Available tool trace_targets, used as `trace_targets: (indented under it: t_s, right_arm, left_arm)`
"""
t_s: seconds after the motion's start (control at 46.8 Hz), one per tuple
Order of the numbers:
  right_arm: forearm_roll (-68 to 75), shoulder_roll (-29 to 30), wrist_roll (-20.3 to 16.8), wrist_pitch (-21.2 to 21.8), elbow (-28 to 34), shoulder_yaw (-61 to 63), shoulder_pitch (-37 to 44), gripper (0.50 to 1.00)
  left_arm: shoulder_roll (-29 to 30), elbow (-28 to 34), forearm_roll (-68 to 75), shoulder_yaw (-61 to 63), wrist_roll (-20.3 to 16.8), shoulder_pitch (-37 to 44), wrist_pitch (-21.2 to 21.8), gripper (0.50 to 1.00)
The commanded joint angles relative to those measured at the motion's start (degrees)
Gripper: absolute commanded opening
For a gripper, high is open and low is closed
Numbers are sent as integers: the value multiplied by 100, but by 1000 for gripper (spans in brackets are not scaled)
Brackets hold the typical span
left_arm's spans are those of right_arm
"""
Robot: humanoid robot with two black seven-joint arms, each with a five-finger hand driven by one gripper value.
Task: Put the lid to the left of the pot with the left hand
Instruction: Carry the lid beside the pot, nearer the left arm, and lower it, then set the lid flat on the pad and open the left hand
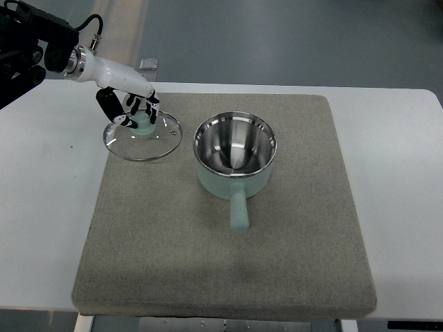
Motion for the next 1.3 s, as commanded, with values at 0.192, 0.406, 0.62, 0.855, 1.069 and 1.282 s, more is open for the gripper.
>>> trace_targets:
  t_s: [0.192,0.406,0.62,0.855,1.069,1.282]
  right_arm:
    - [0,0,0,-1,0,0,0,921]
    - [0,0,0,-1,0,0,0,921]
    - [0,0,0,-1,0,0,0,921]
    - [0,0,0,-1,0,0,0,921]
    - [0,0,0,7,0,0,0,921]
    - [0,0,0,-1,0,0,0,921]
  left_arm:
    - [-17,-220,82,9,0,70,-10,500]
    - [-34,-238,249,44,0,79,-1,500]
    - [1,-185,196,-44,0,79,-1,500]
    - [124,-159,170,-61,0,210,69,500]
    - [141,-36,152,-158,0,439,543,500]
    - [212,-1,135,-211,0,570,938,500]
